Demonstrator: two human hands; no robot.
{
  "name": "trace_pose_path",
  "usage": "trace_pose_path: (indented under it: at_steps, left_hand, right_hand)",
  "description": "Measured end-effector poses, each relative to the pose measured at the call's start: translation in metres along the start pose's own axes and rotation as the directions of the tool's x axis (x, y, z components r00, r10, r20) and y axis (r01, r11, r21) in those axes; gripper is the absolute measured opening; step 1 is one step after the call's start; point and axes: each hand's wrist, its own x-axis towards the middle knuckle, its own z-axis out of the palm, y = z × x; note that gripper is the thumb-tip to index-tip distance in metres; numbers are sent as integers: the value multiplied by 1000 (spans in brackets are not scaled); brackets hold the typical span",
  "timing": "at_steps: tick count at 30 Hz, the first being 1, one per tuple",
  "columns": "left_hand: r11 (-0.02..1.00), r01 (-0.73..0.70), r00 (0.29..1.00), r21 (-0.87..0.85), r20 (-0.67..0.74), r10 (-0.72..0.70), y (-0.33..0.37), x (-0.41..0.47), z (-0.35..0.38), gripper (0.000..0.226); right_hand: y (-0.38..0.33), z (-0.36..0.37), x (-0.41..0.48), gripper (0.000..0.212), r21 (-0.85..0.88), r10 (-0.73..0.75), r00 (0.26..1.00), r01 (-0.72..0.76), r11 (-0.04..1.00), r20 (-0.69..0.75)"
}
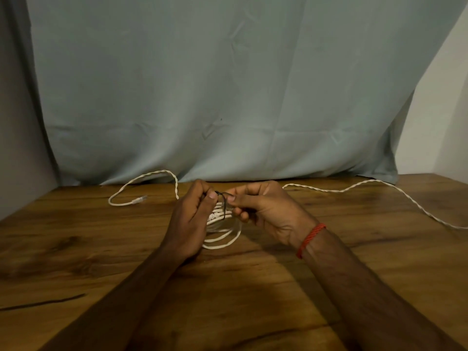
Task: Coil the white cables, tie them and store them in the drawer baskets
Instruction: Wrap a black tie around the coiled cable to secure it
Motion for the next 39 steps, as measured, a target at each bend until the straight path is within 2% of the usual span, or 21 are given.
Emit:
trace_pose_path:
  at_steps: [10, 15, 19, 23, 26, 30, 32, 34, 35, 37, 39]
  left_hand:
    - [997, -34, 999, 64, 13, 34, 2, 1, -1, 17]
    - [994, -39, 999, 98, 22, 37, 4, 1, 0, 15]
    - [995, -43, 999, 93, 36, 39, 5, 1, -1, 19]
    - [993, -58, 998, 99, 41, 54, 7, 1, 0, 19]
    - [991, -70, 997, 116, 52, 64, 8, 0, 0, 17]
    - [990, -81, 996, 117, 52, 75, 7, 1, 0, 15]
    - [987, -94, 995, 134, 53, 87, 7, 1, 0, 15]
    - [984, -96, 995, 152, 53, 89, 7, 1, 0, 14]
    - [983, -95, 995, 155, 51, 88, 8, 1, -1, 14]
    - [985, -88, 995, 151, 53, 81, 8, 1, 0, 14]
    - [985, -85, 995, 153, 69, 75, 8, 2, 0, 14]
  right_hand:
    - [-3, 1, -2, 16, -182, -77, 997, 75, 981, -8]
    - [-8, 3, -3, 15, -185, -153, 987, 141, 973, -49]
    - [-5, 5, -5, 21, -271, -214, 977, 200, 942, -22]
    - [-1, 3, -3, 17, -366, -290, 957, 266, 892, -12]
    - [-1, 0, -2, 14, -401, -292, 956, 264, 877, -10]
    - [-2, -1, -2, 16, -335, -253, 966, 223, 915, -48]
    - [-2, -3, -1, 16, -357, -234, 970, 197, 913, -63]
    - [-4, -7, -1, 12, -482, -237, 970, 178, 858, -64]
    - [-5, -10, -2, 10, -579, -255, 965, 170, 797, -66]
    - [-7, -13, -1, 8, -791, -348, 935, 158, 591, -73]
    - [-7, -11, -3, 9, -903, -434, 898, 127, 411, -71]
